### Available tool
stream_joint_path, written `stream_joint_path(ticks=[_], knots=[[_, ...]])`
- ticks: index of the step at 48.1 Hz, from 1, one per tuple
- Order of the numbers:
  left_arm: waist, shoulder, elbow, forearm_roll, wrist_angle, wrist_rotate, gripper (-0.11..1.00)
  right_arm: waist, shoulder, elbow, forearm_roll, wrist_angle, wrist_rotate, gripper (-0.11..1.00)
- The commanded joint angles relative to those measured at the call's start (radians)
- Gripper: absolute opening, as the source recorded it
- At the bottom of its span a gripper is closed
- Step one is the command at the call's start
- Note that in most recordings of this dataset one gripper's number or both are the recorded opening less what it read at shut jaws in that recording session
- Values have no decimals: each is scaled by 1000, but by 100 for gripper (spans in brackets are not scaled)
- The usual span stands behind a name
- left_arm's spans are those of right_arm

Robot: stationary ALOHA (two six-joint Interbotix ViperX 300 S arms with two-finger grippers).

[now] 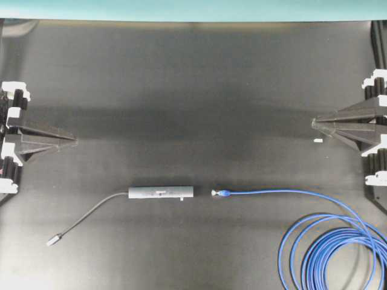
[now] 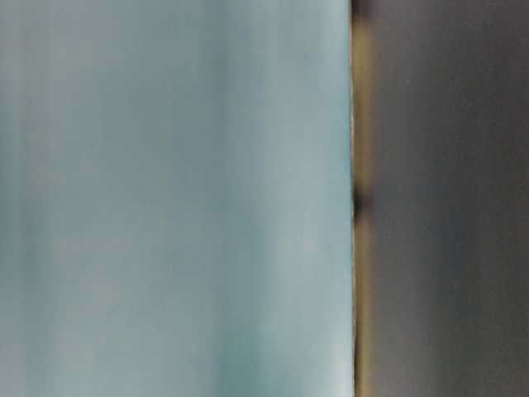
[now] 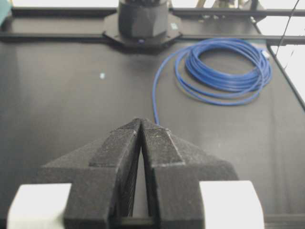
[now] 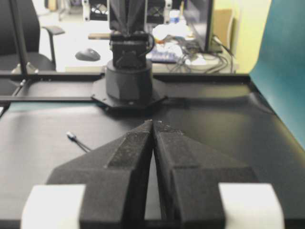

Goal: Insert the LAN cable into the hub.
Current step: 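Move both grippers inward toward the grey hub and blue cable plug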

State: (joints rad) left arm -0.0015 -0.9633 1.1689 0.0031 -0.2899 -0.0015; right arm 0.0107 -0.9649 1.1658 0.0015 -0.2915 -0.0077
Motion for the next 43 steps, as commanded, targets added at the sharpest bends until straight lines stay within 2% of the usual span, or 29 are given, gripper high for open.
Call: stream_joint_path(ticks=[1,5,12,15,25,31,37,43], knots=[[-18,9,-35,43,-17,-38,6,-6,15,-6,3,-3,15,3],[-25,29,-49,43,-18,-69,0,-3,44,-14,17,29,26,2],[-44,80,-64,43,-26,-184,0,14,120,-64,18,89,48,0],[-51,100,-66,44,-28,-201,0,23,158,-84,18,106,48,0],[-38,163,-71,44,-103,-135,0,37,238,-103,23,109,55,0],[-35,206,-89,44,-137,-106,0,43,284,-115,31,129,83,0],[-29,244,-95,44,-129,-100,0,43,314,-124,31,150,115,0],[-28,298,-97,44,-130,-100,0,43,325,-126,31,153,115,2]])
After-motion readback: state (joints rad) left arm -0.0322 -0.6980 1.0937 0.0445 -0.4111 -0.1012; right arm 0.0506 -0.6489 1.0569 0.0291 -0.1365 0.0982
